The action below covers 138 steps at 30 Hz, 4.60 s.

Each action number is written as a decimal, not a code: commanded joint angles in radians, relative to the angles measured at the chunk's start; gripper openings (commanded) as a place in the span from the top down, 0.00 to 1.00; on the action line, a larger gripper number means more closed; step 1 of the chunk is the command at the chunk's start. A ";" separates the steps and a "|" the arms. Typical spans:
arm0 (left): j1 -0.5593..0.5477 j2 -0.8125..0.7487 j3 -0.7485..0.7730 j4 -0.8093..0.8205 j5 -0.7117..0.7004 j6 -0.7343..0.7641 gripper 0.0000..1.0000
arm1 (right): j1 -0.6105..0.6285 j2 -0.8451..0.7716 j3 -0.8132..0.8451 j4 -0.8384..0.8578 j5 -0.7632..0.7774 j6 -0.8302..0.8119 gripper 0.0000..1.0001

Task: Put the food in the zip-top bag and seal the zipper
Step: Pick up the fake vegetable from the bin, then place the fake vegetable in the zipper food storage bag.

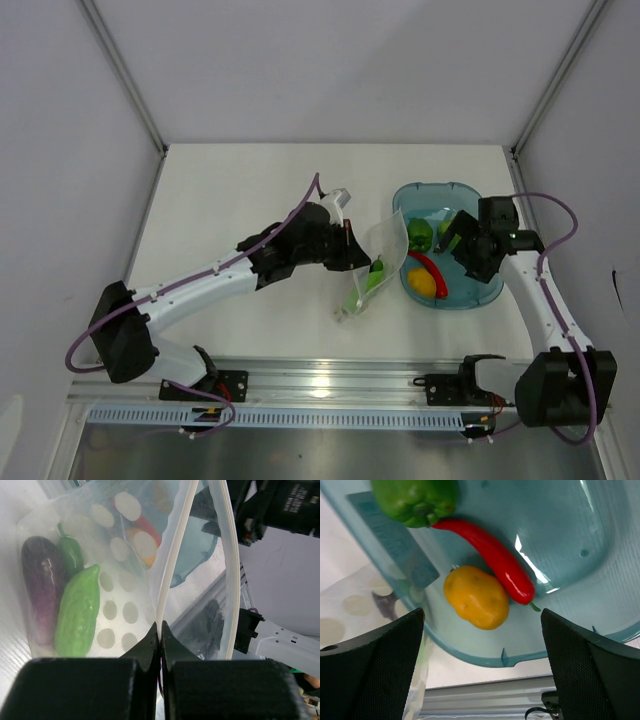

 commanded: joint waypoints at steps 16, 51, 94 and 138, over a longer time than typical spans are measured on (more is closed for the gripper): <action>0.004 -0.038 -0.010 0.018 0.009 0.017 0.99 | -0.003 0.437 0.066 0.044 0.094 -0.129 0.10; 0.017 -0.040 -0.009 0.015 0.010 0.011 1.00 | 0.037 0.434 0.087 0.052 0.069 -0.204 1.00; 0.015 -0.045 -0.009 0.013 0.000 -0.038 0.99 | 0.529 -0.097 0.224 0.125 -0.052 0.262 1.00; 0.015 -0.046 -0.001 -0.008 -0.016 -0.026 0.99 | 0.688 -0.094 0.319 -0.070 0.326 0.279 0.11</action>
